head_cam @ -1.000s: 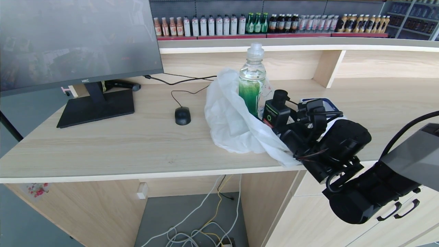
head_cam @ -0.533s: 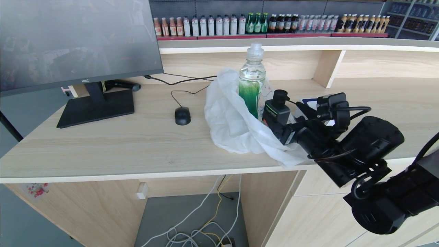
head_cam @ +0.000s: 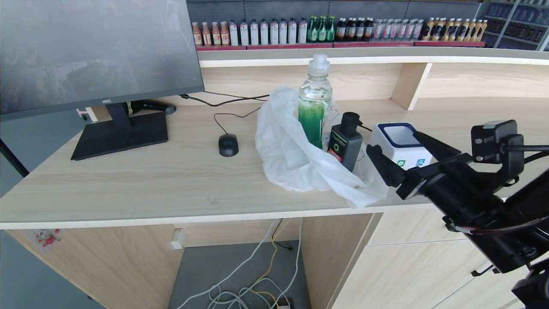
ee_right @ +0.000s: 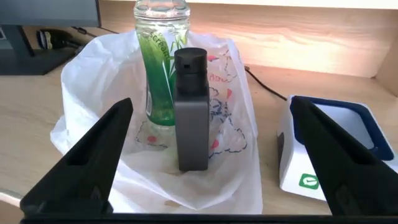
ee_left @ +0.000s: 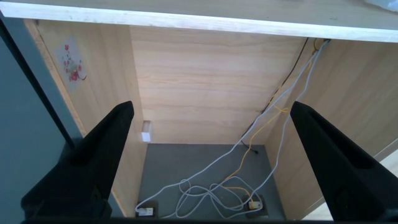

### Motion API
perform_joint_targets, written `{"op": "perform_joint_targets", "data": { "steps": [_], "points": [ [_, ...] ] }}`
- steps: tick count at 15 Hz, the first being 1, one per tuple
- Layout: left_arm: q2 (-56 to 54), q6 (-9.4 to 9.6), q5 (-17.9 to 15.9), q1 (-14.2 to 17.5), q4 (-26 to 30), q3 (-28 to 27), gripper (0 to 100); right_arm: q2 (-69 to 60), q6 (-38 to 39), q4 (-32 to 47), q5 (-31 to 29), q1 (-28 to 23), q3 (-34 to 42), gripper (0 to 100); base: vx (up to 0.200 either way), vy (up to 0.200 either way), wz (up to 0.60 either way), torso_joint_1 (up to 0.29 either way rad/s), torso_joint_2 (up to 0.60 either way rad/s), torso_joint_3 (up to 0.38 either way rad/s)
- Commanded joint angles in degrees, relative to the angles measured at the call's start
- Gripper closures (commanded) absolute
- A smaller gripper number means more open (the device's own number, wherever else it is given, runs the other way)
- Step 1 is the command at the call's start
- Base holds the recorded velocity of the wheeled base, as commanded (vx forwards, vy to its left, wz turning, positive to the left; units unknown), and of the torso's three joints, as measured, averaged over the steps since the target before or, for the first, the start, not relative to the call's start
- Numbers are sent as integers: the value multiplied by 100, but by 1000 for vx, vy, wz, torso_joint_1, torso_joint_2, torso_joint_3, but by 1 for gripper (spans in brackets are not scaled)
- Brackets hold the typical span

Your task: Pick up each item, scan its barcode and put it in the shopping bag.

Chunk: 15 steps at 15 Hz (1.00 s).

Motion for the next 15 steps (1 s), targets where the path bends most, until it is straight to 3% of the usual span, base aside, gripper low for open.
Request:
{"op": "perform_joint_targets", "data": {
  "steps": [1, 3, 7, 10, 12, 15],
  "points": [
    [-2, -2, 0, 1, 0, 0, 0, -1317, -2, -6, -21, -72, 1035, 0, 0, 0, 0, 0, 0, 0],
    [-2, -2, 0, 1, 0, 0, 0, -2310, -2, -6, -74, -134, 2160, 0, 0, 0, 0, 0, 0, 0],
    [-2, -2, 0, 1, 0, 0, 0, -3163, 7, 196, -478, -143, 2160, 0, 0, 0, 0, 0, 0, 0],
    [-2, -2, 0, 10, 0, 0, 0, -4288, 7, 2024, -443, -143, 2107, 0, 0, 0, 0, 0, 0, 0],
    [-2, -2, 0, 1, 0, 0, 0, -4850, 24, 2789, -443, -134, 2160, 0, 0, 0, 0, 0, 0, 0],
    [-2, 7, 0, 1, 0, 0, 0, -6081, 33, 4863, -408, -46, 2143, 0, 0, 0, 0, 0, 0, 0]
  ]
}}
